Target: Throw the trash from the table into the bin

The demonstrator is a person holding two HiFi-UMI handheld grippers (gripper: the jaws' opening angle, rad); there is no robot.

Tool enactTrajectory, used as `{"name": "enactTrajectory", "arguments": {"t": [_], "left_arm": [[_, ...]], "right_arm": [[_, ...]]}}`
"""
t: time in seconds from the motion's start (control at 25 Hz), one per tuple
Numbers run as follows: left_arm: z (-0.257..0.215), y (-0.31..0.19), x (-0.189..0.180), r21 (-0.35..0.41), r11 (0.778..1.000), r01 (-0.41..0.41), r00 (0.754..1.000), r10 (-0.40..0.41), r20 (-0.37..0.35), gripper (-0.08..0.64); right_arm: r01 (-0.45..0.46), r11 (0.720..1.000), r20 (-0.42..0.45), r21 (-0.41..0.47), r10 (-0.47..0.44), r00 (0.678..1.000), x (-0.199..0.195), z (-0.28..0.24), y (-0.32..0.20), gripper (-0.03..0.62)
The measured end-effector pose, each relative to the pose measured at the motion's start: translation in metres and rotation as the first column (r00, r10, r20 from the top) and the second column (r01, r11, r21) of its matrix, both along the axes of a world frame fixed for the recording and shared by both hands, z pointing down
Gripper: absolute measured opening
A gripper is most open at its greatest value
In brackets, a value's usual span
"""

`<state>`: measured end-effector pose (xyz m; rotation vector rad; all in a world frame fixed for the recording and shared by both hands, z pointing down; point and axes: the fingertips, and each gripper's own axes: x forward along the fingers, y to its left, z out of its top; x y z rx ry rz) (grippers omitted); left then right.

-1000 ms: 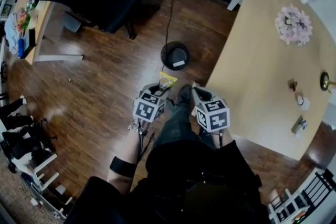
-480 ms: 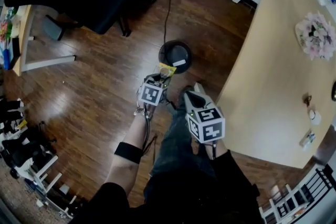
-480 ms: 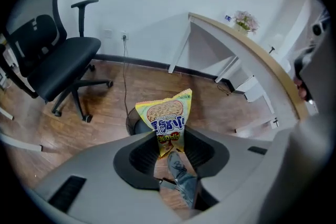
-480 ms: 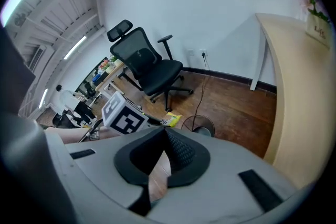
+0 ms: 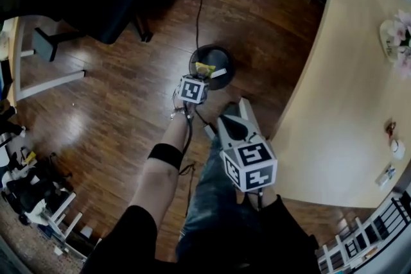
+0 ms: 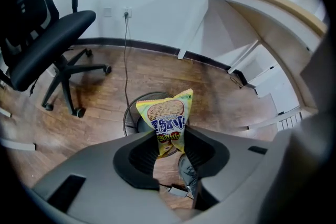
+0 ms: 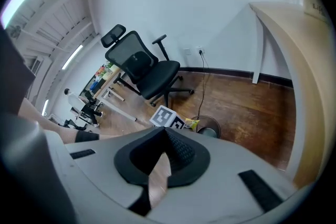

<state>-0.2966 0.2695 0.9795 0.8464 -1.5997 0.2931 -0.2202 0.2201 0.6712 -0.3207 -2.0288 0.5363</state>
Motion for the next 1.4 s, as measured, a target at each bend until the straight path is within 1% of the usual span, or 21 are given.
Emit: {"name": "enactTrajectory", "arguments": {"t": [0.16,0.24,0.28,0.4,0.44,0.6,0.72,0.84,0.88,0.92,1.0,1.04,1.12,1.16,1.24,1.32,1.4], "left_arm": [[0.024,0.0,-0.005,-0.039,0.999,-0.012,1.0,0.011,-0.02,0.149],[0.028,-0.008,-0.005,-0.03,0.999,-0.015,0.999,0.014,-0.035,0.156],[0.03,-0.011,-0.004,-0.026,1.0,-0.015,0.999,0.014,-0.043,0.171],[0.031,-0.017,-0.004,-0.011,1.0,0.001,0.999,-0.001,-0.047,0.323],[0.03,-0.016,-0.005,-0.014,1.0,0.007,0.999,-0.008,-0.045,0.333],[0.025,-0.006,-0.008,-0.037,0.999,0.013,0.999,-0.014,-0.032,0.334],[0.011,-0.008,-0.011,-0.01,1.0,0.013,1.0,-0.013,-0.005,0.333],[-0.014,-0.011,-0.011,0.034,0.999,0.01,1.0,-0.011,0.02,0.33],[-0.026,-0.011,-0.007,0.049,0.999,0.003,1.0,-0.004,0.019,0.32],[-0.041,-0.011,-0.003,0.065,0.998,-0.006,1.0,0.005,0.017,0.272],[-0.075,-0.01,0.008,0.098,0.995,-0.025,0.999,0.023,0.029,0.124],[-0.095,-0.008,0.014,0.111,0.993,-0.036,0.999,0.031,0.045,0.064],[-0.137,-0.006,0.027,0.141,0.988,-0.061,0.996,0.05,0.08,0.007],[-0.158,-0.006,0.037,0.16,0.984,-0.075,0.994,0.061,0.085,0.002],[-0.196,-0.007,0.061,0.193,0.976,-0.098,0.994,0.085,0.074,0.002],[-0.233,-0.008,0.083,0.215,0.968,-0.127,0.991,0.114,0.071,0.0],[-0.267,-0.009,0.1,0.223,0.96,-0.167,0.984,0.149,0.095,0.0]], "right_arm": [[-0.006,1.0,0.004,-0.015,0.006,1.0,0.001,-0.001,0.002,0.009],[-0.019,0.999,0.004,-0.026,0.019,1.0,0.0,-0.002,-0.001,0.009],[-0.024,0.999,0.004,-0.028,0.024,1.0,-0.001,-0.002,-0.004,0.009],[-0.03,0.999,0.009,-0.016,0.031,0.999,-0.005,-0.001,-0.01,0.009],[-0.032,0.999,0.011,-0.01,0.032,0.999,-0.006,-0.001,-0.012,0.009],[-0.039,0.999,0.011,-0.006,0.039,0.999,-0.007,-0.002,-0.017,0.009],[-0.038,0.999,0.004,-0.005,0.038,0.999,-0.002,-0.003,-0.018,0.008],[-0.032,0.999,0.009,0.006,0.032,0.999,-0.001,-0.006,-0.019,0.009],[-0.026,1.0,0.012,0.014,0.026,1.0,0.0,-0.008,-0.02,0.009],[-0.02,1.0,0.015,0.023,0.02,1.0,0.002,-0.011,-0.021,0.009],[-0.018,0.999,0.019,0.033,0.017,1.0,0.007,-0.017,-0.024,0.009],[-0.024,0.999,0.019,0.032,0.024,1.0,0.01,-0.022,-0.026,0.009],[-0.041,0.999,0.018,0.029,0.04,0.999,0.017,-0.033,-0.031,0.009],[-0.045,0.998,0.018,0.035,0.044,0.999,0.022,-0.037,-0.033,0.009],[-0.056,0.997,0.019,0.043,0.056,0.998,0.033,-0.046,-0.038,0.009],[-0.073,0.996,0.021,0.047,0.072,0.997,0.044,-0.055,-0.043,0.009],[-0.084,0.995,0.024,0.055,0.082,0.996,0.054,-0.063,-0.048,0.009]]}}
